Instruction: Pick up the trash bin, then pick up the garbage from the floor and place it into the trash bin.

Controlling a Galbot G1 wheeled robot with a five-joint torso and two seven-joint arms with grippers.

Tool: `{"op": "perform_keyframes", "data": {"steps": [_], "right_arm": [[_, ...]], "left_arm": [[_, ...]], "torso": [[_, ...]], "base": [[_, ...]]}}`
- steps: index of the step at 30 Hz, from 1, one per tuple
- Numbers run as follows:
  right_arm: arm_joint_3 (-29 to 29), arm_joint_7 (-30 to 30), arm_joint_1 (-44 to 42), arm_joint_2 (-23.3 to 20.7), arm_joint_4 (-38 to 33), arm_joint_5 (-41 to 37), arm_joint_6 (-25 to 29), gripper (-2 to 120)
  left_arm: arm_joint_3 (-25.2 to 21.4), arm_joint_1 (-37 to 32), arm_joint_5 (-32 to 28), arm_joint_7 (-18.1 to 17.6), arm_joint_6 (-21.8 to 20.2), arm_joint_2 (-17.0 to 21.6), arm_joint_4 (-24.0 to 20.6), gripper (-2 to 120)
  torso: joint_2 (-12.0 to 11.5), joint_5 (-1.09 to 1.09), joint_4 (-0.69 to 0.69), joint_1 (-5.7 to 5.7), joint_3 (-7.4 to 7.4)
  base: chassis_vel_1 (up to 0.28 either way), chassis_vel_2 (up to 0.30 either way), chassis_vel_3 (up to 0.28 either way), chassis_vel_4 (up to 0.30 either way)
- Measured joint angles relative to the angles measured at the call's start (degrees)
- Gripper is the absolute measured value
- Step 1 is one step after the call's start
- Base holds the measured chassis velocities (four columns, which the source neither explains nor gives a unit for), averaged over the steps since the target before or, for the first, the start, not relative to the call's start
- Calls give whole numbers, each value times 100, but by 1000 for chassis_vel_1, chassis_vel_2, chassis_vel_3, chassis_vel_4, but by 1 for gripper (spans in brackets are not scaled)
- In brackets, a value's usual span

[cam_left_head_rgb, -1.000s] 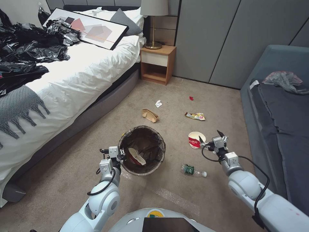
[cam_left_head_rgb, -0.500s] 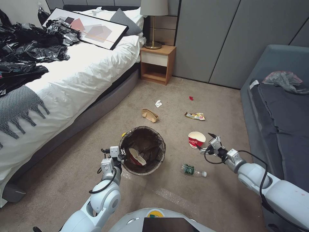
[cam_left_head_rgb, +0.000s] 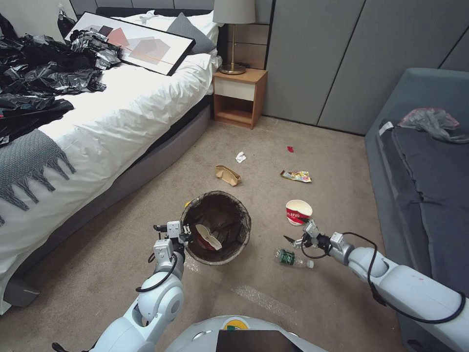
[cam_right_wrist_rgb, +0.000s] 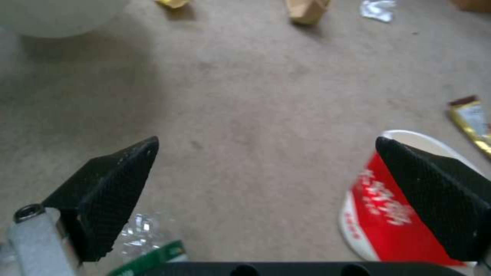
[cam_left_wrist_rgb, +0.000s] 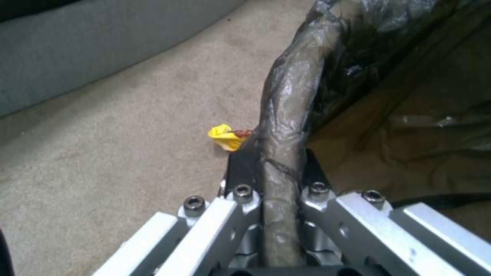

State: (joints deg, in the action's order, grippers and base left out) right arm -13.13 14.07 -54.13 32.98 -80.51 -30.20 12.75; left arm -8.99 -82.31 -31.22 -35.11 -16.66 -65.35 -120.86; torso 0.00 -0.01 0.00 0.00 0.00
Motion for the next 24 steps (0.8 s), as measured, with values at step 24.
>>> {"op": "perform_keyframes", "data": {"steps": [24], "right_arm": [[-558, 900, 495, 630, 1188, 74, 310, 100]], "left_arm": [[-31, 6, 7, -3, 16, -27, 45, 3]], "torso": [[0, 3, 0, 0, 0]], "base": [[0, 0, 0, 0]]}}
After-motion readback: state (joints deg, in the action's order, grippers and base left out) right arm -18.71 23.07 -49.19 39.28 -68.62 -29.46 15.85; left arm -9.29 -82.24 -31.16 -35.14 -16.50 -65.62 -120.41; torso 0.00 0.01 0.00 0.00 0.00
